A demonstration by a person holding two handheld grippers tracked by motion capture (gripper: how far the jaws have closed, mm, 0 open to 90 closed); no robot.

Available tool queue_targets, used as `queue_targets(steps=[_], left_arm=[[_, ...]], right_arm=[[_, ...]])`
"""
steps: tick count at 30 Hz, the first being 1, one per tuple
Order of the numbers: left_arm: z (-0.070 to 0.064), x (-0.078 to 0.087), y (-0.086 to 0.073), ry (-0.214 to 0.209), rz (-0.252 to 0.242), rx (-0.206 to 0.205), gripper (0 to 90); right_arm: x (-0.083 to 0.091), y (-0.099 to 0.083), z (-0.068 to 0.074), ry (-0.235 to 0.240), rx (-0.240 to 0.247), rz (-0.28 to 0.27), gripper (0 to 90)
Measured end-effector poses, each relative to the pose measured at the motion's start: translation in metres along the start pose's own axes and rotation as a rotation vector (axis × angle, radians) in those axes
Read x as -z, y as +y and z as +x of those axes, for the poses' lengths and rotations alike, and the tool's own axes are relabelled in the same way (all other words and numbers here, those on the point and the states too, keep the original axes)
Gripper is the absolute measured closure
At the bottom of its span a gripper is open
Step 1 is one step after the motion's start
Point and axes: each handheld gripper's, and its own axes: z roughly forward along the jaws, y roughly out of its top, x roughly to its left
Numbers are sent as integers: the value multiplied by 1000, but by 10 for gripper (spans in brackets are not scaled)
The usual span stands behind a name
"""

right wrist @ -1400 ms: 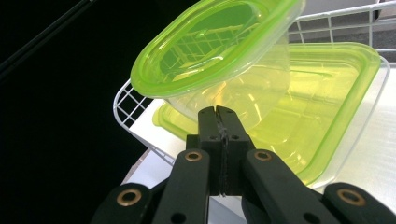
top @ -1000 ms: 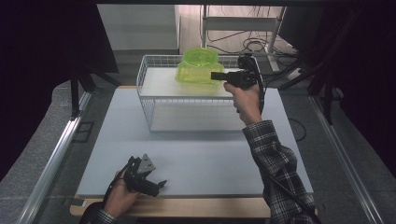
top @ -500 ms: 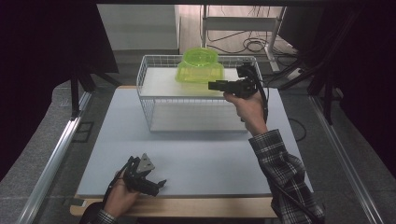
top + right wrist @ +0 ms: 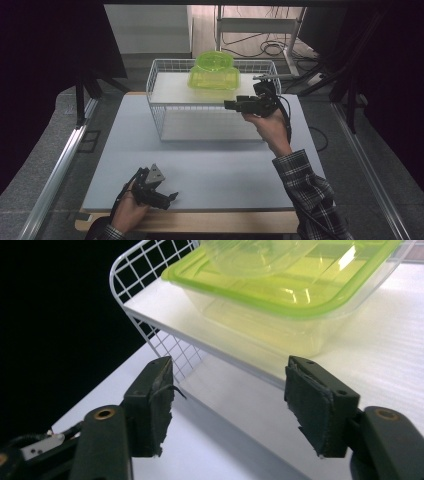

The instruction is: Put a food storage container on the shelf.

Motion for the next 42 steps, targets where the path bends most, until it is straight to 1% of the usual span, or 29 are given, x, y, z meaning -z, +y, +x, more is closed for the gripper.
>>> queue_targets(steps=[12, 18, 25, 28, 42], left_arm=[[0, -1, 0, 2, -3, -1, 0], [-1, -1, 0, -4, -11, 3, 0], [-2, -1, 0, -1, -12, 8, 0], [-2, -1, 1, 1, -12, 9, 0], [-2, -2, 1, 6, -1, 2, 0]], right_arm=[[-3, -21, 5, -13, 81, 16, 232], [-4, -31, 5, -17, 102, 22, 190], [-5, -44, 5, -22, 132, 33, 149], [-6, -50, 5, -25, 138, 40, 132], [-9, -83, -1, -62, 187, 71, 47]])
